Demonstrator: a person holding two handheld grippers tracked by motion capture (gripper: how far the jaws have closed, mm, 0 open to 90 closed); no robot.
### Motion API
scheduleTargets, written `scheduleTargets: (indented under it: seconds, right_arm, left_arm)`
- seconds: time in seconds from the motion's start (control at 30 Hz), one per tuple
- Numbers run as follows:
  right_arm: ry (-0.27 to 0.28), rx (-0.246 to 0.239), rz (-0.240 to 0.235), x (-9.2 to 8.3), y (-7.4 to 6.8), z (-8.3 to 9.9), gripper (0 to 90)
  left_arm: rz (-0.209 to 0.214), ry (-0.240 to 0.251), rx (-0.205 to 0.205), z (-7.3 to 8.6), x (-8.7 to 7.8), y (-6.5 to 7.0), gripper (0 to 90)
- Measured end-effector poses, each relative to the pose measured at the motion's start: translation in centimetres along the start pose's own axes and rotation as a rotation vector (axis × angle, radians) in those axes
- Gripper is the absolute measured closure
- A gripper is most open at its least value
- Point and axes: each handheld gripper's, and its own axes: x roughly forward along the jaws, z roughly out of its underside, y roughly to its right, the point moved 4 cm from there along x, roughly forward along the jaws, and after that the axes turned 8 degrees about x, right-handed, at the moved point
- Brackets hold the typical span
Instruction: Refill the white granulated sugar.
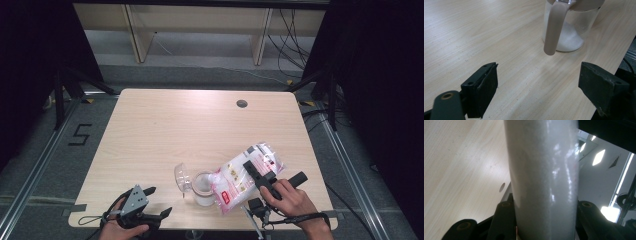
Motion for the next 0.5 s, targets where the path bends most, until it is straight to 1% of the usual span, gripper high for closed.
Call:
scheduleTargets:
  seconds: [0.03,0.07,0.2,0.23,0.3,0.33,0.4,0.43,0.5]
  right_arm:
    - [0.005,-0.021,-0.002,0.03,0.12,-0.02,65.9]
    - [0.007,-0.023,0.000,0.07,0.14,-0.06,65.9]
    - [0.005,-0.017,0.002,0.12,0.10,0.00,65.9]
    - [-0.002,0.000,-0.004,0.08,-0.04,0.02,65.9]
    - [-0.004,-0.005,-0.005,0.11,-0.01,0.01,65.9]
    - [0.003,-0.024,-0.001,0.18,0.11,0.01,65.9]
    - [-0.005,-0.011,-0.006,0.16,-0.05,-0.02,65.9]
    - [-0.003,-0.017,-0.010,0.18,-0.01,-0.04,66.0]
    - [-0.004,-0.014,-0.006,0.20,-0.08,-0.03,66.0]
  left_arm:
    - [0.000,0.000,0.001,0.00,0.00,0.00,15.5]
    - [0.000,0.000,0.000,0.00,-0.01,0.00,15.5]
    - [0.000,0.000,0.000,0.00,-0.01,-0.01,15.5]
    - [0.000,0.000,0.002,0.00,-0.01,-0.01,15.5]
    - [0.000,-0.001,0.005,0.00,-0.01,-0.02,15.6]
    - [0.000,-0.001,0.002,0.00,-0.01,-0.01,15.5]
    - [0.000,0.000,0.000,0.00,0.00,0.00,15.5]
    - [0.000,0.000,0.000,0.00,0.00,0.00,15.5]
    - [0.000,0.000,0.000,0.01,0.00,0.01,15.5]
